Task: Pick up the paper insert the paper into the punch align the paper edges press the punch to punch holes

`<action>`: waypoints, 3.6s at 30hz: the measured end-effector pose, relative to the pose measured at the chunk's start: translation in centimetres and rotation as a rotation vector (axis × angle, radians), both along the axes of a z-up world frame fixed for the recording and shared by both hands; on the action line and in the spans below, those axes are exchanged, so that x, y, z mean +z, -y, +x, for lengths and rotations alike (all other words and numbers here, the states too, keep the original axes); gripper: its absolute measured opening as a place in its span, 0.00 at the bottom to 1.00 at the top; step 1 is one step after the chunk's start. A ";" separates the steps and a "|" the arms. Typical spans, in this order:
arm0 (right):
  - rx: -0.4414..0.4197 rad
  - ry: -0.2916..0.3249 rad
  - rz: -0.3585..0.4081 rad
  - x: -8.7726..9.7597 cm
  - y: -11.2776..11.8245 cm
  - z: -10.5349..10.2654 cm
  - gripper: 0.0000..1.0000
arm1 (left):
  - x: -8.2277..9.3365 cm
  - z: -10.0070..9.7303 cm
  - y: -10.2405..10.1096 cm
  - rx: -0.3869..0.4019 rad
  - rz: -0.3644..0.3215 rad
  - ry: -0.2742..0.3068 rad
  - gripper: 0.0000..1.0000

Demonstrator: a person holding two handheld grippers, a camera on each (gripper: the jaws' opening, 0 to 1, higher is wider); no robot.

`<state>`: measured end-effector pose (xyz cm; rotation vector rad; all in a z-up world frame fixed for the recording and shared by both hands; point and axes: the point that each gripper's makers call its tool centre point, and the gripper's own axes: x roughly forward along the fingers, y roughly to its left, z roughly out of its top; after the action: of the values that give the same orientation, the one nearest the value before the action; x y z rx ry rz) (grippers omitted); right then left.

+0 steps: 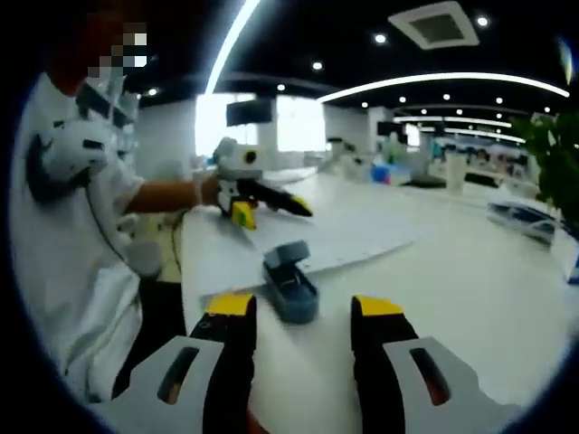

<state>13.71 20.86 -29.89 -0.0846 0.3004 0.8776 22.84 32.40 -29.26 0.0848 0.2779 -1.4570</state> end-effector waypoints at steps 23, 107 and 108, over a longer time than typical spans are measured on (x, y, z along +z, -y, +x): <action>0.186 0.019 -0.014 -0.2 -1.9 -0.5 0.22 | -0.8 0.2 0.1 0.003 0.055 0.053 0.62; 0.150 0.014 -0.034 1.4 -3.4 -3.5 0.34 | 0.9 0.3 0.4 0.002 -0.017 0.038 0.67; 0.129 0.019 -0.034 1.7 -3.1 -3.6 0.34 | 1.5 0.0 0.4 -0.008 -0.039 0.027 0.67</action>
<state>10.14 24.00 -28.14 -0.1448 0.2940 0.9992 22.83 31.98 -27.78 0.0744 0.2276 -1.4676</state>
